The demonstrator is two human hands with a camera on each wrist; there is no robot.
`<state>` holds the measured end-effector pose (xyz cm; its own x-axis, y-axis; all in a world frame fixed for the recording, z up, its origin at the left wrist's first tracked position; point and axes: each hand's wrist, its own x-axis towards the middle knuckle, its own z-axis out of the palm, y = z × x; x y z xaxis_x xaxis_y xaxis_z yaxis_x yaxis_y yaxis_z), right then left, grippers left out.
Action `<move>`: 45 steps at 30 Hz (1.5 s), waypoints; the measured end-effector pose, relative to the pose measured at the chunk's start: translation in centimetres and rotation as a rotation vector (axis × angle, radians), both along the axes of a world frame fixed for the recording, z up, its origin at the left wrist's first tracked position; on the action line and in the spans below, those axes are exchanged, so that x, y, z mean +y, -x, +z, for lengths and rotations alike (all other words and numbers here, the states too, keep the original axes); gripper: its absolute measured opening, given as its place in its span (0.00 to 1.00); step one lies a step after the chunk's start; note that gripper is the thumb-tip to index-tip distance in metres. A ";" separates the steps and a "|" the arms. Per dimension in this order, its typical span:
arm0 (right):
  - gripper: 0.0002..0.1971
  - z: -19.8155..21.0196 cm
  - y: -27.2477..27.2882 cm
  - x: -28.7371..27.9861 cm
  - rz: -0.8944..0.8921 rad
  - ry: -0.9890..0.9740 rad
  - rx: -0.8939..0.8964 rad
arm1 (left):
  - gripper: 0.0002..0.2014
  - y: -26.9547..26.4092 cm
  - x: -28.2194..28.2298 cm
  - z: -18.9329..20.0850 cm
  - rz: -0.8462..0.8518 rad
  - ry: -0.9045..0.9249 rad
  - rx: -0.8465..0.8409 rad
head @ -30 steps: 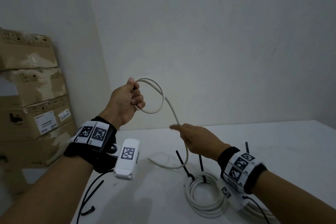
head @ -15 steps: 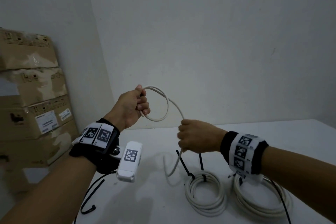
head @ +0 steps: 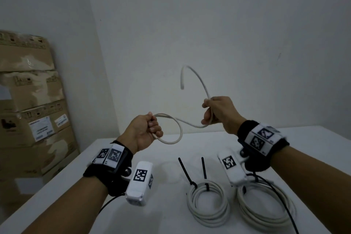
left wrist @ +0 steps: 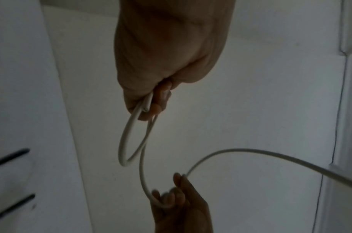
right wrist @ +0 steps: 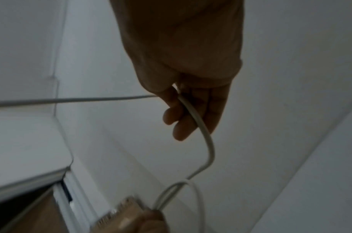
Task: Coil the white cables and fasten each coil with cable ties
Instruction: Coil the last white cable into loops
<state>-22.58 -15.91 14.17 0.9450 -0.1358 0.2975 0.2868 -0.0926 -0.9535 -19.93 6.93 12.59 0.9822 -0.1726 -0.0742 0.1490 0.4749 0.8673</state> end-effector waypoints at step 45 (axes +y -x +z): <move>0.08 0.1 2.8 6.4 0.077 0.706 -0.392 | 0.18 4.8 0.7 2.3 -0.365 -0.485 -0.105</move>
<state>-25.37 -9.49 14.32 0.7531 0.2688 0.6005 0.6184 -0.6010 -0.5064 -24.70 7.59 14.89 0.8722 -0.4702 -0.1344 0.1293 -0.0434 0.9907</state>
